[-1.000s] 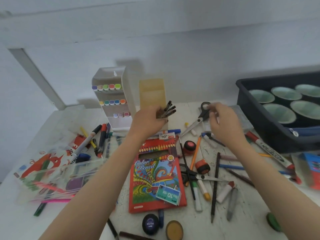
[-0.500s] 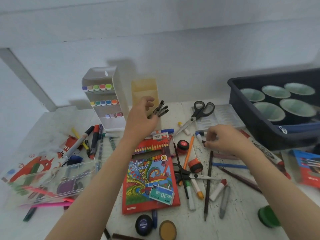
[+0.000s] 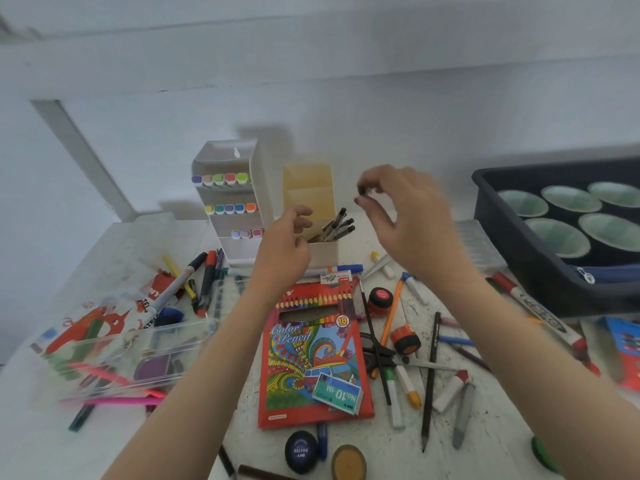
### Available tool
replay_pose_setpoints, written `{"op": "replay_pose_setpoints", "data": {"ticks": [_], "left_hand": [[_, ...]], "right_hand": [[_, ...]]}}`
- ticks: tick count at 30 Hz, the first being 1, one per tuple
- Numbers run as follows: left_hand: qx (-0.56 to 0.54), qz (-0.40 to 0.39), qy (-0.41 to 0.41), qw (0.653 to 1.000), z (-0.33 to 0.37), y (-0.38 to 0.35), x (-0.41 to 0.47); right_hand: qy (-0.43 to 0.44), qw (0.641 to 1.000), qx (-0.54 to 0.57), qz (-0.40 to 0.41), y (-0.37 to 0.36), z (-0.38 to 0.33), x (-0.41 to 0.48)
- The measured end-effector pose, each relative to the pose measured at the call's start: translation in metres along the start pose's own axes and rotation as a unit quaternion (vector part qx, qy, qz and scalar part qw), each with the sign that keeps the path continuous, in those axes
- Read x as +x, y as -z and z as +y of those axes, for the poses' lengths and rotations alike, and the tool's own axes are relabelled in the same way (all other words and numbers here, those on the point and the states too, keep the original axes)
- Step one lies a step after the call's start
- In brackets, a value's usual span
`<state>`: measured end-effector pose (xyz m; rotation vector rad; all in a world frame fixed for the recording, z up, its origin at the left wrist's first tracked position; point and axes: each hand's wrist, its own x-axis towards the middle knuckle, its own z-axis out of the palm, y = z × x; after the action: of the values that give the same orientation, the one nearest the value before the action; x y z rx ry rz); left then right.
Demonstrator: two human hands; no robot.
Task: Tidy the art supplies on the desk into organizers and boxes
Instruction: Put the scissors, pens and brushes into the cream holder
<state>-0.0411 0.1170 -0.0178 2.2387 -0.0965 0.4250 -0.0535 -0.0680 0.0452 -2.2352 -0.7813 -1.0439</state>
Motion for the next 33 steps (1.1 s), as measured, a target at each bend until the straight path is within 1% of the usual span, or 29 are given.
{"op": "replay_pose_setpoints", "data": {"ticks": [2, 3, 4, 7, 11, 16, 21, 26, 30, 33], "left_hand": [[-0.004, 0.011, 0.004, 1.000, 0.000, 0.003, -0.001], [-0.005, 0.019, 0.007, 1.000, 0.000, 0.003, -0.002], [-0.006, 0.026, 0.012, 1.000, 0.000, 0.004, -0.003], [-0.016, 0.041, 0.027, 0.999, 0.000, 0.004, -0.006], [-0.017, 0.022, 0.025, 0.999, -0.001, 0.004, -0.011], [-0.016, 0.009, 0.027, 0.999, -0.003, 0.003, -0.013], [0.001, 0.012, 0.018, 1.000, 0.001, -0.002, -0.016], [0.011, 0.020, -0.002, 1.000, 0.011, -0.006, -0.020], [0.094, 0.048, -0.083, 0.991, 0.026, -0.009, -0.026], [0.099, 0.053, -0.119, 0.987, 0.041, -0.015, -0.031]], "right_hand": [[0.035, 0.995, 0.008, 0.094, -0.008, -0.015, 0.007], [0.036, 0.992, 0.020, 0.116, -0.013, -0.020, 0.010], [0.029, 0.992, 0.030, 0.120, -0.019, -0.024, 0.012], [-0.019, 0.997, 0.029, 0.067, -0.041, -0.028, 0.008], [-0.080, 0.997, 0.010, -0.002, -0.062, -0.019, -0.009], [-0.088, 0.995, -0.025, -0.041, -0.070, -0.010, -0.017], [-0.092, 0.988, -0.065, -0.104, -0.065, -0.002, -0.019], [-0.082, 0.988, -0.039, -0.125, -0.051, 0.004, -0.026], [-0.098, 0.989, -0.024, -0.113, -0.026, 0.020, -0.037], [-0.128, 0.986, -0.018, -0.108, -0.001, 0.035, -0.047]]}}
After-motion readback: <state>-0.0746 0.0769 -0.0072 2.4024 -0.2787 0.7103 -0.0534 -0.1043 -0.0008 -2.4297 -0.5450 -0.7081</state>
